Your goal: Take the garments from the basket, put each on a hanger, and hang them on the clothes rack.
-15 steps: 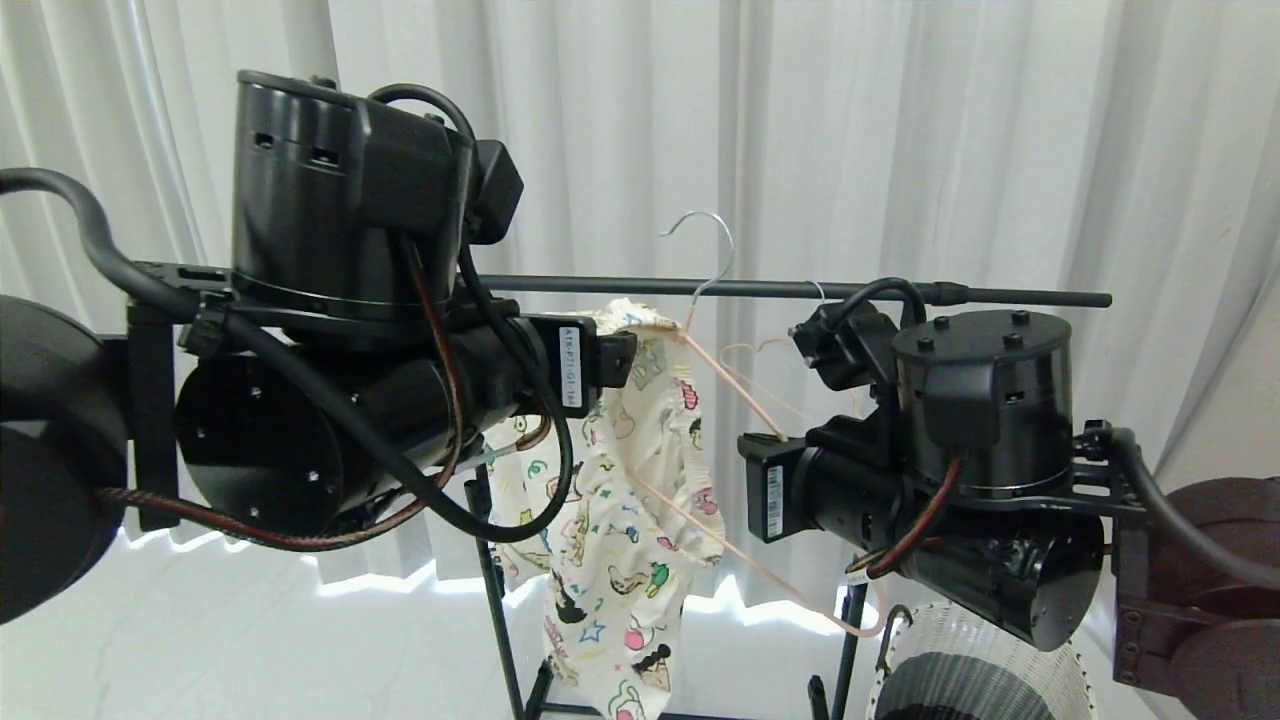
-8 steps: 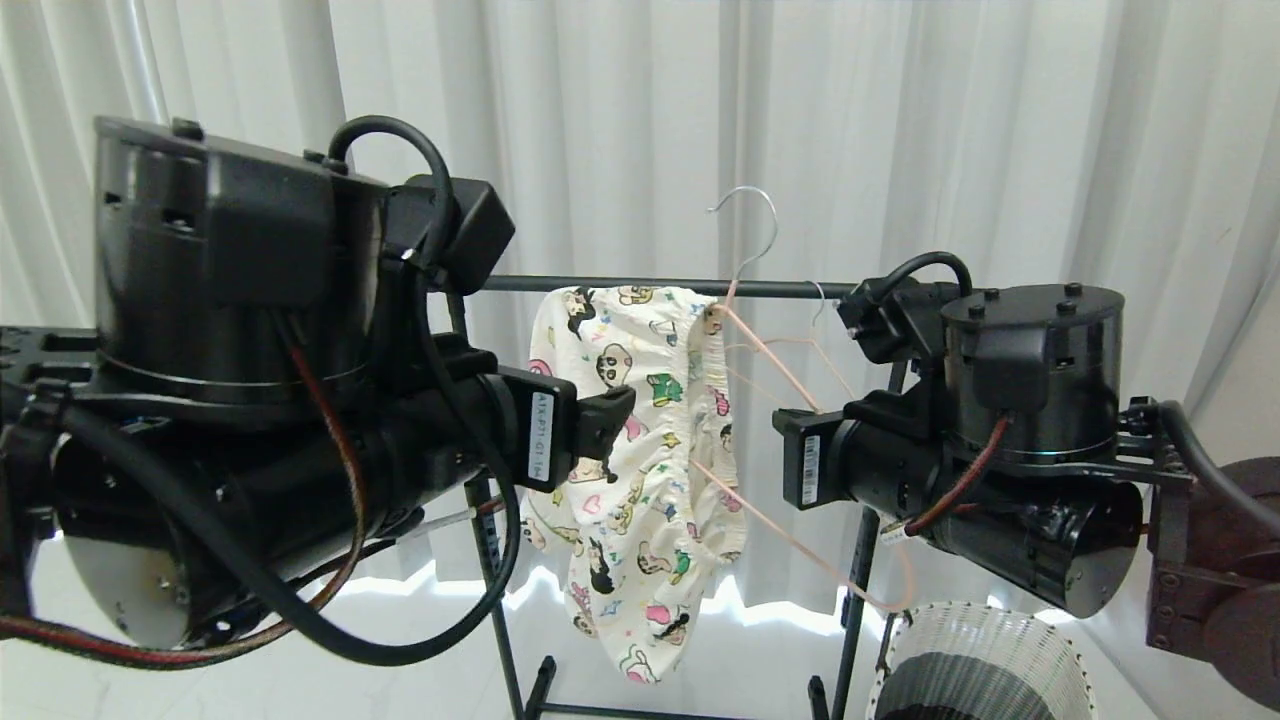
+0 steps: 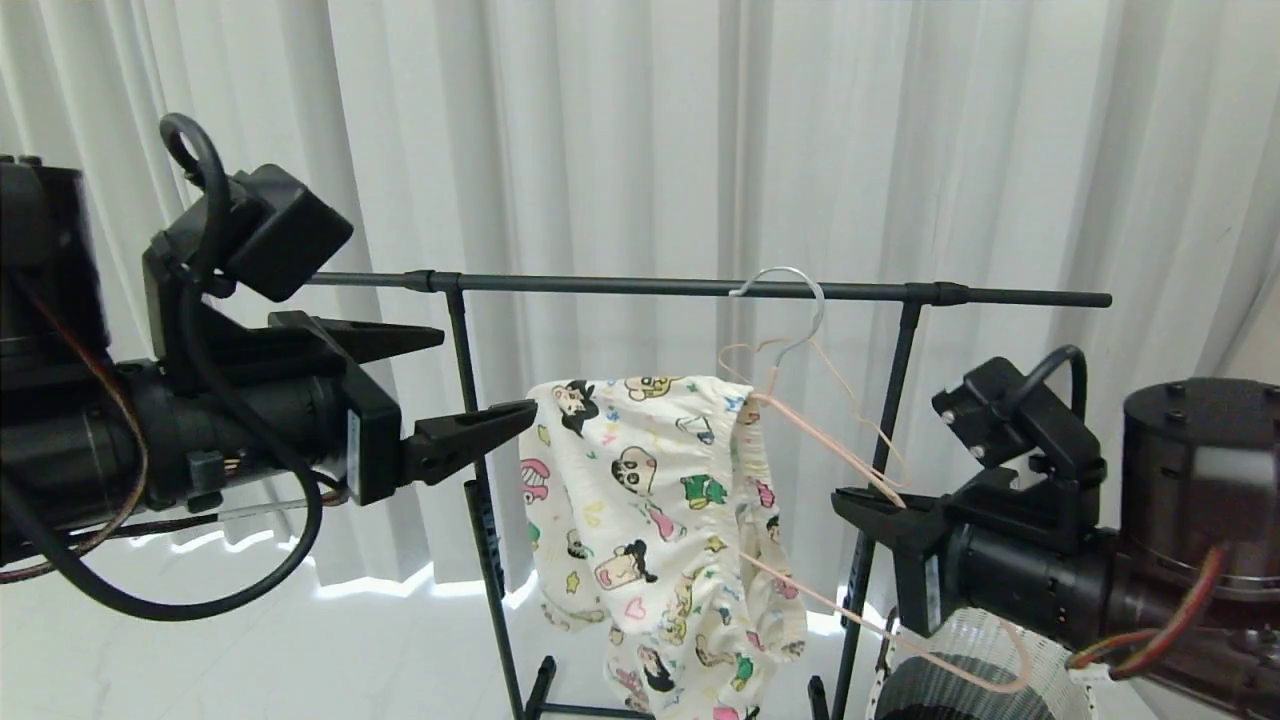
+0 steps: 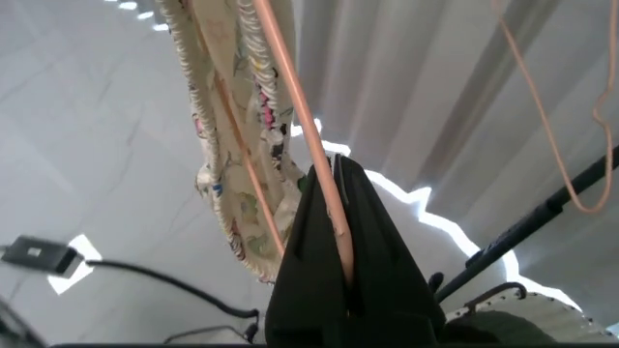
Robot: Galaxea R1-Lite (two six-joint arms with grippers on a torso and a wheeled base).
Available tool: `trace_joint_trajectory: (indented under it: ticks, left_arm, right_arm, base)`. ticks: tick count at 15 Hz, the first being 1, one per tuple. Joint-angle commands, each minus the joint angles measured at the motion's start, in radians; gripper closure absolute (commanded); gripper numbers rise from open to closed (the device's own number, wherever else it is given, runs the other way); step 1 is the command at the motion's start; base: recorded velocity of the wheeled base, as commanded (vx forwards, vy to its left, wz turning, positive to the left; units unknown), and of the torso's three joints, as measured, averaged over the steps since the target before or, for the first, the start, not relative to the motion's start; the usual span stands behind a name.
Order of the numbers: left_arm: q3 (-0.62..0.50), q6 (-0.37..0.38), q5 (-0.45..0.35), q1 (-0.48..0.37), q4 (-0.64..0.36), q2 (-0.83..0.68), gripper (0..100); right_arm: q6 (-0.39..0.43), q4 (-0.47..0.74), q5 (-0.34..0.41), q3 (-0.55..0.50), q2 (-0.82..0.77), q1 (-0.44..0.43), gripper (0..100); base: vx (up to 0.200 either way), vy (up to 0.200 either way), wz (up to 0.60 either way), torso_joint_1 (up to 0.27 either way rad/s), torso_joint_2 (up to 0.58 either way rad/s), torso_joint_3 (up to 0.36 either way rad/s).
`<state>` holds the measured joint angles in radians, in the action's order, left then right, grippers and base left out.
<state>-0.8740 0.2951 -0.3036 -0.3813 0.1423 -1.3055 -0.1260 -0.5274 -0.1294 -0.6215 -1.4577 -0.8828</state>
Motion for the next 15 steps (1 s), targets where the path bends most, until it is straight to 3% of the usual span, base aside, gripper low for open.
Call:
trace_joint_trajectory:
  ticks: [1, 2, 3, 4, 6, 9, 15]
  left_arm:
    - [0.072, 0.061, -0.109, 0.056, 0.005, 0.042, 0]
    - [0.110, 0.090, -0.198, 0.039, 0.005, 0.057, 0]
    - [0.125, 0.105, -0.232, 0.021, 0.005, 0.065, 0]
    - [0.179, 0.157, -0.276, -0.059, 0.005, 0.069, 0]
    - [0.211, 0.187, -0.276, -0.162, 0.005, 0.074, 0]
    - [0.216, 0.185, -0.275, -0.271, 0.005, 0.063, 0]
    - [0.219, 0.180, -0.273, -0.283, 0.005, -0.020, 0]
  right_arm:
    - [0.023, -0.003, 0.054, 0.068, 0.095, -0.001, 100]
    - [0.043, -0.003, 0.089, 0.094, 0.117, -0.001, 100]
    - [0.055, -0.003, 0.108, 0.106, 0.128, -0.002, 100]
    - [0.111, -0.003, 0.155, 0.137, 0.155, -0.004, 100]
    - [0.177, -0.003, 0.203, 0.189, 0.184, -0.005, 100]
    - [0.181, -0.003, 0.206, 0.209, 0.188, -0.047, 100]
    - [0.186, -0.003, 0.206, 0.209, 0.183, -0.119, 100]
  base:
    - [0.000, 0.000, 0.00, 0.000, 0.00, 0.000]
    - [0.000, 0.000, 0.00, 0.000, 0.00, 0.000]
    - [0.000, 0.000, 0.00, 0.000, 0.00, 0.000]
    - [0.000, 0.000, 0.00, 0.000, 0.00, 0.000]
    - [0.000, 0.000, 0.00, 0.000, 0.00, 0.000]
    - [0.000, 0.000, 0.00, 0.000, 0.00, 0.000]
    - [0.000, 0.000, 0.00, 0.000, 0.00, 0.000]
